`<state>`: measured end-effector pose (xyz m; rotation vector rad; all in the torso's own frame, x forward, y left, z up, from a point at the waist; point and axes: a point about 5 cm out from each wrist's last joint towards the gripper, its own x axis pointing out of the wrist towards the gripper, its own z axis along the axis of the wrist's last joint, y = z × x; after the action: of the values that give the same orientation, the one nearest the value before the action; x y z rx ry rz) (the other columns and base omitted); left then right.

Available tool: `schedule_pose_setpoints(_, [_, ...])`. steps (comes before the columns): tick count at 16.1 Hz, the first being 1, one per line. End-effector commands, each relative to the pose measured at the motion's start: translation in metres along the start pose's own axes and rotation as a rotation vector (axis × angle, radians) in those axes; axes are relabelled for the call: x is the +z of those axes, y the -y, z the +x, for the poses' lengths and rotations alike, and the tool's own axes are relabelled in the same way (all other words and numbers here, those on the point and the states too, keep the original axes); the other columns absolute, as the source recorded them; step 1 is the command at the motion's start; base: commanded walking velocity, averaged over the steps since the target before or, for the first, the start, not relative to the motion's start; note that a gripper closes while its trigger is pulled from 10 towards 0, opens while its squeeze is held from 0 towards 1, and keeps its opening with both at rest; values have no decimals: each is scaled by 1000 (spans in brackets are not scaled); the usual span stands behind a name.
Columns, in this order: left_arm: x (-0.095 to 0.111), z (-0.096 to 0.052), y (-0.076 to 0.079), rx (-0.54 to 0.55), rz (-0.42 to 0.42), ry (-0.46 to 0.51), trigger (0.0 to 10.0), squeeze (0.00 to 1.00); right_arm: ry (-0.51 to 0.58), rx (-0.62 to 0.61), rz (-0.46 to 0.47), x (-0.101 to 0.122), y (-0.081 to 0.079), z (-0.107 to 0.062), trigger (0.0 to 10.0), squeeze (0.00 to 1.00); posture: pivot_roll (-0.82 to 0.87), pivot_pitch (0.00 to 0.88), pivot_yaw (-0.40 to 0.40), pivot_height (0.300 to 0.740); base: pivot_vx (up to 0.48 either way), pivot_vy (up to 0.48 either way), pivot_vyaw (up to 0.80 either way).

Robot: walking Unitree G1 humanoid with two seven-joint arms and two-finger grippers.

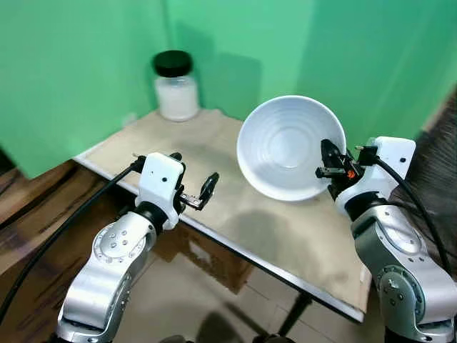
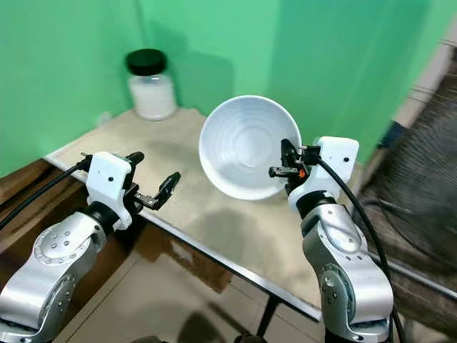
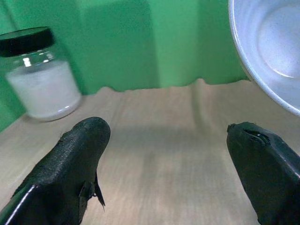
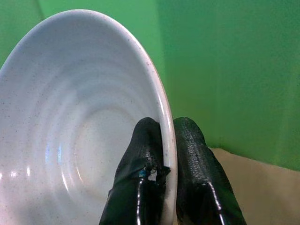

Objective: Setting the table

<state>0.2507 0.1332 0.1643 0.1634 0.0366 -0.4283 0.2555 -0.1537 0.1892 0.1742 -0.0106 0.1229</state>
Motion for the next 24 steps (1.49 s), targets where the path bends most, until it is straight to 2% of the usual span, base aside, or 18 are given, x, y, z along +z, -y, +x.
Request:
schedule_pose_setpoints(1, [-3, -4, -1, 17, 0, -13, 10000, 0, 49, 28, -9, 9, -5, -1, 10000, 0, 85, 0, -6, 740, 0, 0, -694])
schedule_pose_setpoints(4, [-5, -1, -4, 36, -15, -24, 10000, 0, 51, 33, -128, 9, -3, 1, 10000, 0, 69, 0, 7, 740, 0, 0, -694])
schedule_pose_setpoints(8, [-6, 0, -2, 20, -15, -31, 10000, 0, 39, 47, -89, 8, -1, -2, 10000, 0, 66, 0, 13, 740, 0, 0, -698])
schedule_pose_setpoints(10, [-6, -1, -2, 19, -6, -38, 10000, 0, 29, 90, -84, 7, -5, -1, 10000, 0, 74, 0, 10, 740, 0, 0, -697])
schedule_pose_setpoints(13, [-5, -3, -9, 64, -38, -30, 10000, 0, -5, 153, -81, 1, -13, -1, 10000, 0, 79, 0, -1, 740, 0, 0, -644])
schedule_pose_setpoints(16, [-5, -3, -10, 75, -53, -20, 10000, 0, -55, 145, -66, -7, -13, -2, 10000, 0, 79, 0, -4, 740, 0, 0, 0])
schedule_pose_setpoints(24, [-5, 2, -11, 64, -57, -20, 10000, 0, -66, 125, -74, -8, -12, -1, 10000, 0, 69, 0, -2, 740, -310, 0, 0])
